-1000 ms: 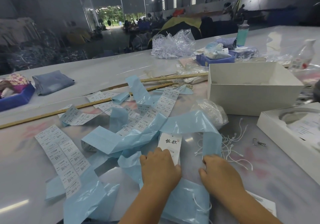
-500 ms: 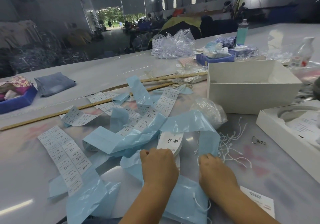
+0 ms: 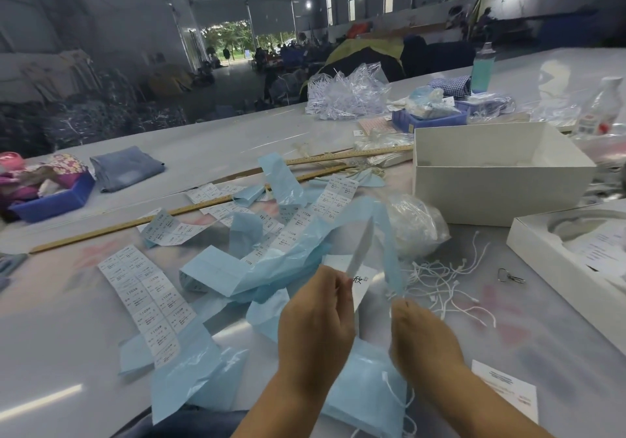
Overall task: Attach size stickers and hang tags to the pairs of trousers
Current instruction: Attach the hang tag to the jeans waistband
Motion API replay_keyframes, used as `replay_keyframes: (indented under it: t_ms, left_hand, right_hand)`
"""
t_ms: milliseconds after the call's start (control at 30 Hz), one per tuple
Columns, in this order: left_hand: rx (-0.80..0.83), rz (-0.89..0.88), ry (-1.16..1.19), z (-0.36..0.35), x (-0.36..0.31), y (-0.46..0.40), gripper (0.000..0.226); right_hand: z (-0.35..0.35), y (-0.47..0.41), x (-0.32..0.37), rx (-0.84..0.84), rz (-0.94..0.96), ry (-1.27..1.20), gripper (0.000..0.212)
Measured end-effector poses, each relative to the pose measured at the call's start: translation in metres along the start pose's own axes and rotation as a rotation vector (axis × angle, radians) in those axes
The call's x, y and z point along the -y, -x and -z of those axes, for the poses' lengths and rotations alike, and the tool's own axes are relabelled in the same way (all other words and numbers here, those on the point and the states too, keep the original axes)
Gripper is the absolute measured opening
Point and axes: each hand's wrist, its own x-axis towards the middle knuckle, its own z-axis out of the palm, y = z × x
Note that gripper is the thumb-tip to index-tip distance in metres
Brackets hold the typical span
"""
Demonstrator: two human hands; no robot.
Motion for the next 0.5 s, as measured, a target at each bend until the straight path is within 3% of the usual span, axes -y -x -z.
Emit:
replay_keyframes:
  t_ms: [100,200,367,500]
  left_hand:
    - [-0.016,-0.124,-0.1,0.011,-0.004,0.005,0.013]
    - [0.007,-0.157,-0.136,0.023,-0.009,0.016,0.004]
    - [-0.059,-0.18,-0.088,0.056,-0.023,0.033,0.006]
    - [-0.179,-0.149,-0.016,0.101,-0.028,0.055,0.015]
  right_hand:
    - [0.006,0.005,0.002,-0.164,0.03,-0.248,0.019]
    - [0.027,0.013,0.008,-0.171,0.07,-0.658,0.022]
    - [0.077,0.035,0.031,0.144,-0.027,-1.447,0.044]
    - [0.099,0.064,0.06,0.344,0.054,-1.782,0.05]
